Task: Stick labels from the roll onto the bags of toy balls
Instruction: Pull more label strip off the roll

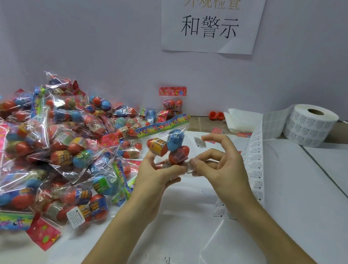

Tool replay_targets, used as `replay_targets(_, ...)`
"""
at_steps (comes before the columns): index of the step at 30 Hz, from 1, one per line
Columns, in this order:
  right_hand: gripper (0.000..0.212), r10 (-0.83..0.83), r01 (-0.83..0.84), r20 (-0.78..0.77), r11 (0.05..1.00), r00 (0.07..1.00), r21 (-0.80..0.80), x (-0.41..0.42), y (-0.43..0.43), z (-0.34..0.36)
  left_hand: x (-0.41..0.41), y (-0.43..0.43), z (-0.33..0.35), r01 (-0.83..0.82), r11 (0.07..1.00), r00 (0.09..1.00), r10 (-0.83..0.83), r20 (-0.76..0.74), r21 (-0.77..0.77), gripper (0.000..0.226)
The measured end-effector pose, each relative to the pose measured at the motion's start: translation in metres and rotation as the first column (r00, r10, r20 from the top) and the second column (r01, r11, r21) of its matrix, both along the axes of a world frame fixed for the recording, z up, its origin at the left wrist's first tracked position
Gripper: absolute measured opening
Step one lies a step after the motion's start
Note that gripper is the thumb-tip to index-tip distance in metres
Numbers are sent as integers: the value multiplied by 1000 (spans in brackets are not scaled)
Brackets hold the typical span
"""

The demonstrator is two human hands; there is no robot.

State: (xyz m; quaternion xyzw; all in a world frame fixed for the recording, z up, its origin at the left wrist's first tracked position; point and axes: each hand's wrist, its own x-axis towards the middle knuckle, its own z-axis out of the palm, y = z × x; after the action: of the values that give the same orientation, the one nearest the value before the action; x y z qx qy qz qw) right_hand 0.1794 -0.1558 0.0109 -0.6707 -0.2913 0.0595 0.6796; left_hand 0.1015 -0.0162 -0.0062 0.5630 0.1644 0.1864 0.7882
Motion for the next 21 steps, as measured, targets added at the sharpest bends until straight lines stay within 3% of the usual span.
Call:
replay_targets(7, 51, 20, -19, 7, 1000, 1000, -14, 0, 0, -2, 0, -1, 2, 14, 999, 1000, -14, 3, -44, 68)
replay_targets(13, 62, 80, -81, -16, 994, 997, -73, 2, -2, -2, 1, 0, -2, 17, 998, 1000, -17, 12, -61, 58)
replay_targets(18, 58, 1, 4, -73, 997, 997, 74, 0, -2, 4, -1, -10, 0, 100, 992, 995, -99, -8, 80, 68)
replay_targets(21, 50, -48, 54, -65, 994, 997, 96, 2, -2, 5, -2, -15, 1, 185, 970, 983, -181, -36, 157, 58)
